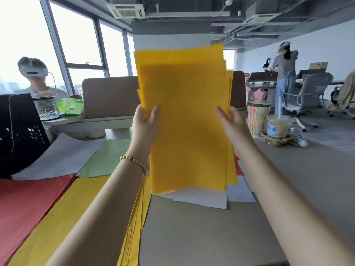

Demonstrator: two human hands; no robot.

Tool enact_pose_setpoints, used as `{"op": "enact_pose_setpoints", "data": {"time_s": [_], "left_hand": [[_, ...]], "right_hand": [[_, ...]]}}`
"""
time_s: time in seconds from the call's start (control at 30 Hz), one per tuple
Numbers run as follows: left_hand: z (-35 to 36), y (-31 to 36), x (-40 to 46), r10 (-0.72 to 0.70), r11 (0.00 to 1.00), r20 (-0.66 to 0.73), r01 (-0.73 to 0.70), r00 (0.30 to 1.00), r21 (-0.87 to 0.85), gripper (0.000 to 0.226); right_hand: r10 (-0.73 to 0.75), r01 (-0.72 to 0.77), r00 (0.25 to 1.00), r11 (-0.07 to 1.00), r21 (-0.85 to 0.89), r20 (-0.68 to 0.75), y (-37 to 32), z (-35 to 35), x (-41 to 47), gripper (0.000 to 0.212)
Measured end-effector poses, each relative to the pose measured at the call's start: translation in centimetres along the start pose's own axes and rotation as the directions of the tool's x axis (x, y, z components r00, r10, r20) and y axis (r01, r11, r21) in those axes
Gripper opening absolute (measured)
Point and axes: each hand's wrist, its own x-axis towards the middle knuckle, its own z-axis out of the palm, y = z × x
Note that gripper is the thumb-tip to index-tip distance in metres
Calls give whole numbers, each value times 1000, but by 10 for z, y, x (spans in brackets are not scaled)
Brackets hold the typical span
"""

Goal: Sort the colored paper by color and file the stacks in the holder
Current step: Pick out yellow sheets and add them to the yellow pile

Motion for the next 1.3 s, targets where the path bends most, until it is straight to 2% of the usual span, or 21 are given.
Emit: {"op": "enact_pose_setpoints", "data": {"time_s": [0.13, 0.27, 0.37, 0.47, 0.53, 0.6, 0.67, 0.77, 0.8, 0.87, 0.93, 0.97, 1.07, 1.17, 1.23, 1.3], "left_hand": [[3, -13, -15, -98, 995, 47, 98, 994, 2, 27], [0, -11, -14, -148, 987, 21, 149, 989, -61, 31], [-6, -10, -17, -190, 972, 88, 200, 978, -122, 29], [-9, -5, -19, -252, 962, 204, 267, 946, -51, 25], [-14, 4, -12, -217, 974, 173, 226, 961, -36, 23], [-17, 14, -4, -169, 975, 140, 187, 976, -123, 16], [-16, 21, -2, -138, 977, 171, 163, 976, -139, 17], [-12, 19, -3, -163, 975, 206, 190, 965, -118, 25], [-12, 15, -3, -182, 967, 191, 211, 964, -141, 26], [-16, 3, -8, -235, 952, 178, 263, 956, -157, 26], [-16, -11, -17, -307, 943, 188, 325, 933, -74, 16], [-16, -16, -22, -328, 942, 178, 335, 928, -10, 14], [-16, -11, -23, -289, 957, 120, 289, 950, 15, 21], [-35, 5, -6, -247, 966, 26, 243, 969, 92, 23], [-58, 10, 4, -267, 945, -1, 262, 964, 194, 21], [-83, 8, 6, -324, 897, -10, 311, 946, 314, 15]], "right_hand": [[-14, 14, 1000, 1000, -4, 28, -3, -4, -7, 44], [-65, 64, 998, 998, 9, 23, -7, -5, -11, 28], [-11, 6, 996, 999, 53, 86, 3, -7, -12, 27], [88, -90, 980, 996, 3, 177, 2, -5, -17, 58], [82, -86, 989, 996, 21, 119, -7, -9, -16, 66], [36, -41, 997, 996, 84, 64, -14, -12, -13, 60], [22, -33, 997, 989, 141, 78, -19, -13, -11, 50], [39, -51, 996, 988, 145, 82, -16, -7, -11, 10], [38, -49, 996, 988, 144, 80, -14, -5, -12, 7], [62, -74, 994, 987, 141, 92, -1, -3, -14, 24], [108, -115, 990, 991, 69, 95, 10, 0, -17, 44], [137, -139, 987, 990, 18, 89, 14, 1, -20, 48], [167, -164, 983, 985, -47, 70, 5, 9, -24, 44], [63, -63, 996, 998, 4, 64, -17, 20, -25, 30], [39, -39, 993, 999, -2, 114, -28, 34, -28, 19], [133, -124, 967, 991, -54, 216, -28, 54, -33, 17]]}}
